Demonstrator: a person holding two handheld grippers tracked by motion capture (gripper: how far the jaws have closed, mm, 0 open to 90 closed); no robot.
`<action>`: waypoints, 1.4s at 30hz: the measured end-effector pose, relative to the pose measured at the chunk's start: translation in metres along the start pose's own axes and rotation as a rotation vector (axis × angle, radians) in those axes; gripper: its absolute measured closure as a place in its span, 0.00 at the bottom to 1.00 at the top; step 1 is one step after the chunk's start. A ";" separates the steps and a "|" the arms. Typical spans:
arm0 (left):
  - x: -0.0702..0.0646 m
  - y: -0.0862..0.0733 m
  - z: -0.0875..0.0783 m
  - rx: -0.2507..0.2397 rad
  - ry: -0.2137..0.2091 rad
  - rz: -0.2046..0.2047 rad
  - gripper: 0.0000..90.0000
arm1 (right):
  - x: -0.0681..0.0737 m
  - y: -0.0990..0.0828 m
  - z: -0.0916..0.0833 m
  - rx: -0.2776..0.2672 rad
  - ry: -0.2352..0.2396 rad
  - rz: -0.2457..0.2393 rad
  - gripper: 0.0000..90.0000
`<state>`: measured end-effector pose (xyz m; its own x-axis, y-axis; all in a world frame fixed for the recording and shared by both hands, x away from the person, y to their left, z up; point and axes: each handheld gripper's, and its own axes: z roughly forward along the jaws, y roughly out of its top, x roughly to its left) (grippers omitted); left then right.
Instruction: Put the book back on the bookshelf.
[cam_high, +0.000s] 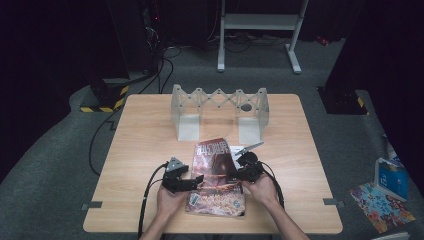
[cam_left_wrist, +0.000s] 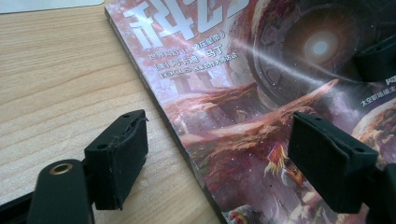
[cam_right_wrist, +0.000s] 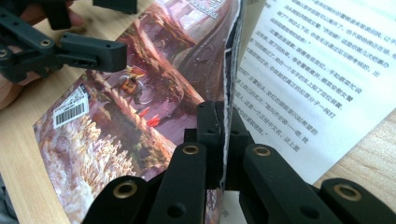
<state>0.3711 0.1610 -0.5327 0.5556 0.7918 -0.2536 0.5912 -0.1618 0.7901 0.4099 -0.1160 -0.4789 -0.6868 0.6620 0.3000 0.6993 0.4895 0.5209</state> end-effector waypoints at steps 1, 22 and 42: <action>0.001 0.000 0.000 0.000 -0.005 -0.005 0.21 | 0.000 -0.001 -0.001 -0.004 0.005 -0.009 0.99; 0.008 0.006 0.004 0.008 -0.097 -0.060 0.15 | 0.009 -0.010 -0.013 -0.053 0.049 -0.174 0.99; 0.002 0.016 0.015 0.046 -0.154 -0.125 0.28 | 0.001 -0.020 -0.017 -0.076 0.122 -0.211 0.99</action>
<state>0.3904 0.1507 -0.5290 0.5566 0.7089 -0.4332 0.6856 -0.0974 0.7214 0.3916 -0.1344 -0.4751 -0.8381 0.4738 0.2704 0.5242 0.5624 0.6394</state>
